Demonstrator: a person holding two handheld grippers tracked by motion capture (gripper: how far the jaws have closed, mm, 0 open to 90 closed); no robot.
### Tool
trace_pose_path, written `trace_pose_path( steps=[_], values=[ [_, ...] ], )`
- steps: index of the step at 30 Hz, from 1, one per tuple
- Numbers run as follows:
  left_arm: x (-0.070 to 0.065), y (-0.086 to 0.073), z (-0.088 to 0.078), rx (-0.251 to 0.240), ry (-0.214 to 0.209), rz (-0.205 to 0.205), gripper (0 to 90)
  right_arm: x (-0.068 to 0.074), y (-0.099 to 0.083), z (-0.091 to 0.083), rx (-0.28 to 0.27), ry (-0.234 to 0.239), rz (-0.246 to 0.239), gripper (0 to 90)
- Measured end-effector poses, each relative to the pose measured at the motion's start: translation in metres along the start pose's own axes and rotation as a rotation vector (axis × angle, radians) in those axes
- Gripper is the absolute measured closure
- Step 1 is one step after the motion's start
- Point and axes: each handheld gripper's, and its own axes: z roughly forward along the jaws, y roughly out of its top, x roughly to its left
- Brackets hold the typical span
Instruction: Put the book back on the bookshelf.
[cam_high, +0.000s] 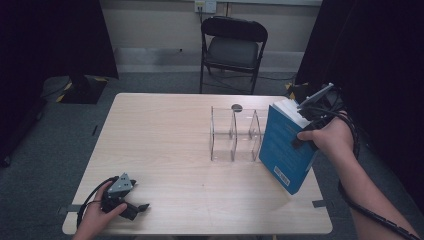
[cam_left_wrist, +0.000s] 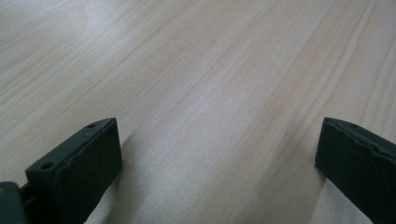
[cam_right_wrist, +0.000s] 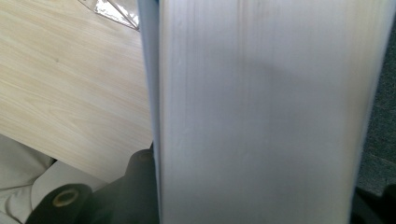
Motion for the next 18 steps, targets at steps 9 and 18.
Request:
trace_pose_path(
  steps=[9,18],
  values=[
    [0.000,0.000,0.000,0.001,0.001,0.000,0.0,0.005,0.009,0.003,0.007,-0.022,-0.001,61.6],
    [0.000,0.000,0.000,0.001,0.002,0.000,0.0,0.004,0.015,0.006,-0.003,-0.026,0.021,61.6]
  ],
)
